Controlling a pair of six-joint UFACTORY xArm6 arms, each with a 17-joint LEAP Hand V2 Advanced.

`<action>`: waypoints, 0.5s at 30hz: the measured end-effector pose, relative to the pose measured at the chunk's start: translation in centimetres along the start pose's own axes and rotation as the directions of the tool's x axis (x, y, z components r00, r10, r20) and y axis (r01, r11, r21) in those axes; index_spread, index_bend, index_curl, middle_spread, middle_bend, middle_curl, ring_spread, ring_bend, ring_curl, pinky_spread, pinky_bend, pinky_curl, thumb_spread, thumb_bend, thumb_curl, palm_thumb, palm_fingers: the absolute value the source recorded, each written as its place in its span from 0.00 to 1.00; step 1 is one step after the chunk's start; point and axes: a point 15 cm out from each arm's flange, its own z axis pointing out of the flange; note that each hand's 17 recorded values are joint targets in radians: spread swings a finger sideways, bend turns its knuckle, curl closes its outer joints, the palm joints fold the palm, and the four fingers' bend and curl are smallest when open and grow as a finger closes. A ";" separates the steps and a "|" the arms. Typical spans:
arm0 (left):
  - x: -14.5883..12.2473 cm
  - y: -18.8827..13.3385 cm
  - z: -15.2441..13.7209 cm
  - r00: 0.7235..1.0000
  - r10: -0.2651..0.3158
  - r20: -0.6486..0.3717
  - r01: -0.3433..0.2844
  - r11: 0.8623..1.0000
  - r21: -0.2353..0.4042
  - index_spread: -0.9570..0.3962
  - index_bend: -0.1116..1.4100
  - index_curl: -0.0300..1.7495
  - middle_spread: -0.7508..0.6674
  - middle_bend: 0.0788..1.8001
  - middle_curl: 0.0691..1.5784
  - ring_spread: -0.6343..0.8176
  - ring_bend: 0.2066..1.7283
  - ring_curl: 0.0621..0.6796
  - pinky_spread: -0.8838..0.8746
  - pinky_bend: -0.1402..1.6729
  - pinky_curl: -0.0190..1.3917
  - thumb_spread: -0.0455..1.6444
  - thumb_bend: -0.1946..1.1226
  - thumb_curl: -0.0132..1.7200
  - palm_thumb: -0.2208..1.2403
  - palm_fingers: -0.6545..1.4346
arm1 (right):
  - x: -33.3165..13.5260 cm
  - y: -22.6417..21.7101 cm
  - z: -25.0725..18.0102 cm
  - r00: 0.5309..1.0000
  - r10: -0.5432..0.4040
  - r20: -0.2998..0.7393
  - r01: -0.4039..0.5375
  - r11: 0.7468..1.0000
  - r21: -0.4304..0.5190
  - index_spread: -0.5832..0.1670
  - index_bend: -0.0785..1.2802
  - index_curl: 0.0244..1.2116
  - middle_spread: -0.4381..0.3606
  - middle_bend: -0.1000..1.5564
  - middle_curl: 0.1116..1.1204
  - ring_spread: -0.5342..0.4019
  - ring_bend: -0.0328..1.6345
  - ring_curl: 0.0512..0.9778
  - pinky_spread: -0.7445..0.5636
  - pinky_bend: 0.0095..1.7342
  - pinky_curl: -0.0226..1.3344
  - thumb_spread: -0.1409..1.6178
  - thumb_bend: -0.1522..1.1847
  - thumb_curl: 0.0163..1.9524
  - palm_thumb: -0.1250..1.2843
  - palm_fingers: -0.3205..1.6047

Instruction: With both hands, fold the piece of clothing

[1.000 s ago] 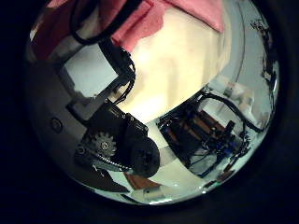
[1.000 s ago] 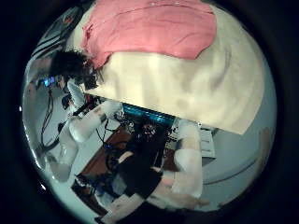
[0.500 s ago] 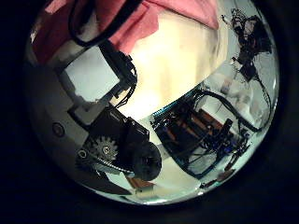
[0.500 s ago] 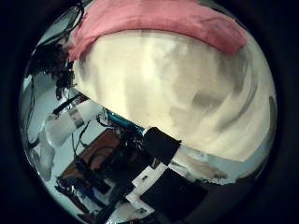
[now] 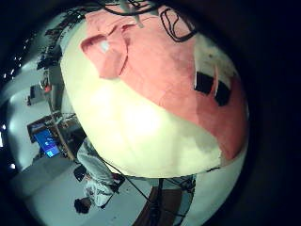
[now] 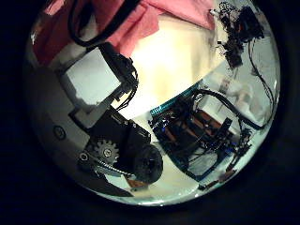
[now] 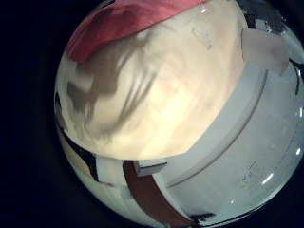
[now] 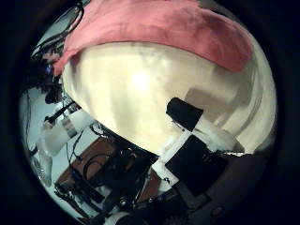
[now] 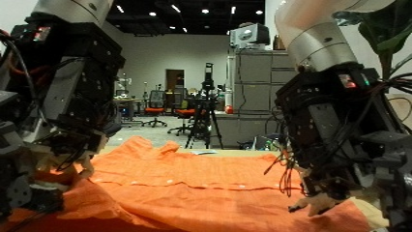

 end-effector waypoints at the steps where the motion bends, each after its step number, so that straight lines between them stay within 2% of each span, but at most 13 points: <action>1: 0.0 0.1 0.0 1.000 0.000 0.000 0.000 1.000 -0.001 0.22 0.24 0.76 0.09 0.44 0.64 0.10 0.68 0.78 0.07 0.50 0.43 0.57 0.13 0.37 0.72 0.75 | 0.1 0.0 0.2 1.000 0.005 -0.006 -0.005 1.000 -0.005 0.38 0.18 0.24 0.40 0.28 0.29 0.39 0.38 0.29 0.49 0.19 0.22 0.64 0.10 0.17 0.56 0.41; 6: 0.0 0.4 -0.4 1.000 -0.003 0.001 0.003 1.000 0.006 0.22 0.22 0.78 0.09 0.43 0.65 0.11 0.68 0.78 0.07 0.50 0.43 0.57 0.13 0.37 0.72 0.75 | 0.2 -0.7 0.6 1.000 0.015 -0.013 -0.015 1.000 0.002 0.34 0.19 0.25 0.35 0.30 0.30 0.33 0.40 0.30 0.43 0.21 0.21 0.63 0.10 0.17 0.58 0.47; 8: 0.0 0.6 -0.7 1.000 -0.004 0.002 0.004 1.000 0.013 0.22 0.22 0.78 0.09 0.43 0.65 0.11 0.68 0.77 0.07 0.50 0.43 0.57 0.13 0.37 0.72 0.75 | 0.2 -1.0 0.5 1.000 0.021 -0.013 -0.021 1.000 0.015 0.31 0.20 0.25 0.32 0.31 0.31 0.28 0.43 0.30 0.37 0.24 0.21 0.63 0.10 0.17 0.60 0.53; 11: 0.0 0.6 -1.0 1.000 -0.006 0.002 0.006 1.000 0.024 0.22 0.22 0.79 0.09 0.43 0.66 0.11 0.67 0.77 0.07 0.49 0.44 0.57 0.13 0.37 0.72 0.75 | 0.3 -1.3 0.4 1.000 0.025 -0.016 -0.024 0.999 0.028 0.27 0.19 0.26 0.27 0.32 0.33 0.22 0.48 0.33 0.23 0.33 0.24 0.62 0.10 0.18 0.62 0.65; 15: 0.2 0.7 -1.2 1.000 -0.006 -0.006 0.006 1.000 0.029 0.23 0.21 0.80 0.08 0.42 0.66 0.11 0.67 0.77 0.07 0.49 0.44 0.57 0.13 0.37 0.72 0.75 | 0.3 -1.8 0.2 1.000 0.025 -0.017 -0.024 0.998 0.051 0.21 0.23 0.30 0.23 0.36 0.38 0.18 0.53 0.39 0.11 0.41 0.27 0.62 0.10 0.18 0.65 0.78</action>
